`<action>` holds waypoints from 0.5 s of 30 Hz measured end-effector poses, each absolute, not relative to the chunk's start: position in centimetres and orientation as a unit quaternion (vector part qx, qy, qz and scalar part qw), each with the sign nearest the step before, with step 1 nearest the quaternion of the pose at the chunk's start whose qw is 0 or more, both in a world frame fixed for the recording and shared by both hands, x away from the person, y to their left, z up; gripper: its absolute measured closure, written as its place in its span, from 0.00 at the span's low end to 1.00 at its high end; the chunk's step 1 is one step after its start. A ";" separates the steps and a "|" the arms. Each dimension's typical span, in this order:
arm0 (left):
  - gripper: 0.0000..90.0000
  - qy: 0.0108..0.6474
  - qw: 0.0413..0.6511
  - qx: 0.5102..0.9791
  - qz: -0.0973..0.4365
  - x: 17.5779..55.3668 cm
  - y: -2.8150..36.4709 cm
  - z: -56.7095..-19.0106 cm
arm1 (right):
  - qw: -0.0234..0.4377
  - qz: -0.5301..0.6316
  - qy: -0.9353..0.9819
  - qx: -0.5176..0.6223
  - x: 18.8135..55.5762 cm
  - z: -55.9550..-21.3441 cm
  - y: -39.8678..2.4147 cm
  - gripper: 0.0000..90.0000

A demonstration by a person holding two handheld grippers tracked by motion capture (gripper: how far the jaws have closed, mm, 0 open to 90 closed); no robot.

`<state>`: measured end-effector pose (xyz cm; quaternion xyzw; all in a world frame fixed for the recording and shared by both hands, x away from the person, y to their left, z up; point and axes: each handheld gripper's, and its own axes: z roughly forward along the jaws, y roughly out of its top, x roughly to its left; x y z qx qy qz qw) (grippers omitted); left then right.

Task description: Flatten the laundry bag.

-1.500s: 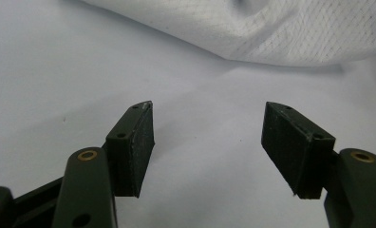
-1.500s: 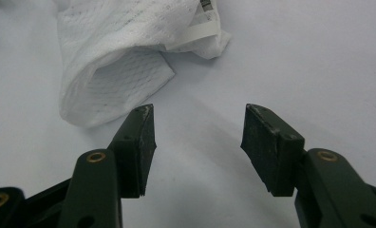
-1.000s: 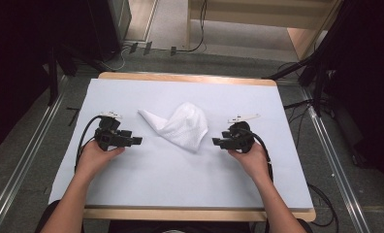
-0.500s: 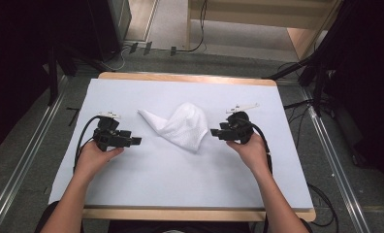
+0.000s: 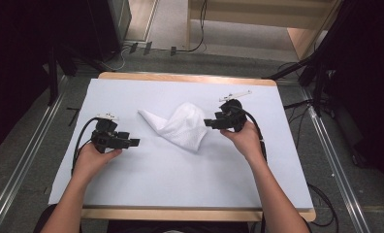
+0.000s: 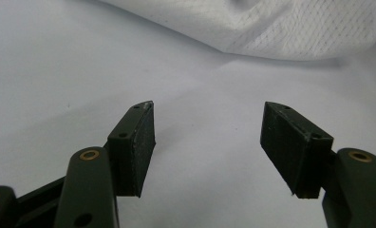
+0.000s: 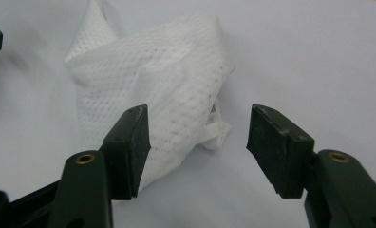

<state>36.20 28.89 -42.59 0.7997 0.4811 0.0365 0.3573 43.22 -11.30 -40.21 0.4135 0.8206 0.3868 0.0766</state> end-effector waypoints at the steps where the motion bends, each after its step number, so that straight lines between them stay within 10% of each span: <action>1: 0.41 0.481 0.357 0.800 0.037 36.2 28.9 -42.6 | 0.076 0.389 0.820 0.413 43.5 -40.2 -11.1 0.42; 15: 0.41 0.498 0.356 0.790 0.044 35.0 30.3 -42.8 | 0.066 0.364 0.834 0.410 46.3 -42.3 -8.6 0.33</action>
